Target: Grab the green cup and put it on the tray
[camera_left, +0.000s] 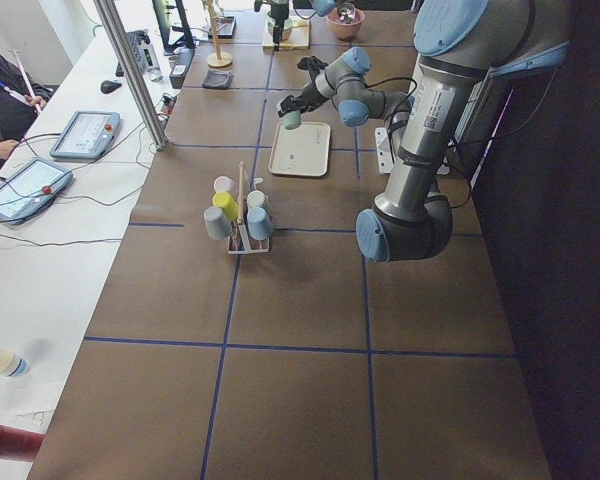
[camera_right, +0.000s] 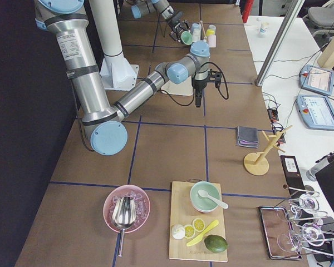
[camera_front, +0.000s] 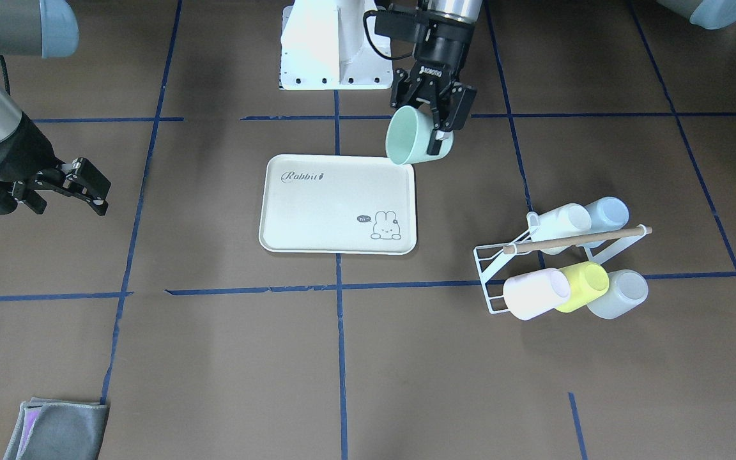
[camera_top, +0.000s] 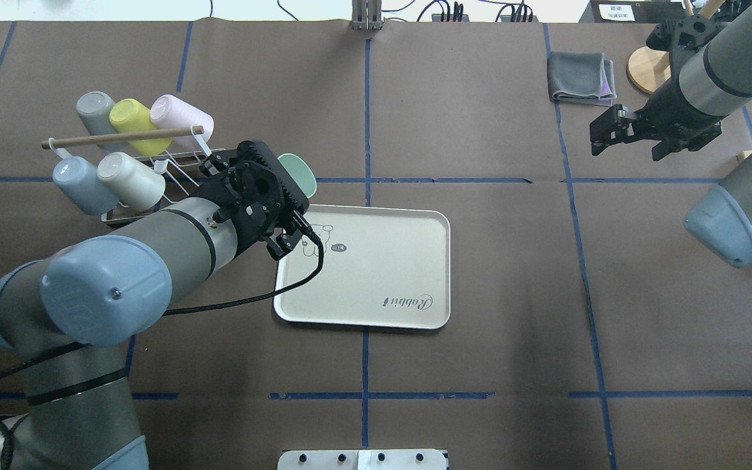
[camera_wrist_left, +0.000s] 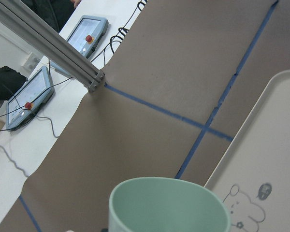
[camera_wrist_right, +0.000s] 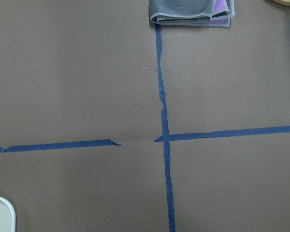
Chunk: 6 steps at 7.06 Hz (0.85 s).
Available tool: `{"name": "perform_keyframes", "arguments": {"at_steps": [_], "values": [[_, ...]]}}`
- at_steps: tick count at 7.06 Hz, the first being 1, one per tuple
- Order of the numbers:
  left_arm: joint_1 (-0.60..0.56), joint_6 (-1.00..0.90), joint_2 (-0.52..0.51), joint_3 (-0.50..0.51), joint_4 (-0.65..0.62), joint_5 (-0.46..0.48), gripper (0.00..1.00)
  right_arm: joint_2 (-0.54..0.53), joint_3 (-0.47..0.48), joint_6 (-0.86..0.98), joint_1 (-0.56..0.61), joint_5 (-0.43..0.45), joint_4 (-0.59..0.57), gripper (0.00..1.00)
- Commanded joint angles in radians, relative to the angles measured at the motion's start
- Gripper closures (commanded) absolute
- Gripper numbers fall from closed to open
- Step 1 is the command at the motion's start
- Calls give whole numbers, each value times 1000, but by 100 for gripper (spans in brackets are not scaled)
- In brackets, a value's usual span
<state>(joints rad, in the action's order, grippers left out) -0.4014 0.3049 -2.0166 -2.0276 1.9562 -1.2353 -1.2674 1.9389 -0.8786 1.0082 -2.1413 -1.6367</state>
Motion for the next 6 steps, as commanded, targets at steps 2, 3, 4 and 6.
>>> {"name": "perform_keyframes", "arguments": {"at_steps": [2,3,4,6], "values": [[39,140,15,353,719,-10,63,-1,2,1,13,-9,-2,0],[49,137,9,448,847,-7,63,-1,2,1,13,-9,-2,0],[56,137,-1,534,997,-4,63,-3,2,1,13,-9,-2,0],[81,190,-68,660,1130,-1,63,-3,6,1,18,-20,-2,0]]}}
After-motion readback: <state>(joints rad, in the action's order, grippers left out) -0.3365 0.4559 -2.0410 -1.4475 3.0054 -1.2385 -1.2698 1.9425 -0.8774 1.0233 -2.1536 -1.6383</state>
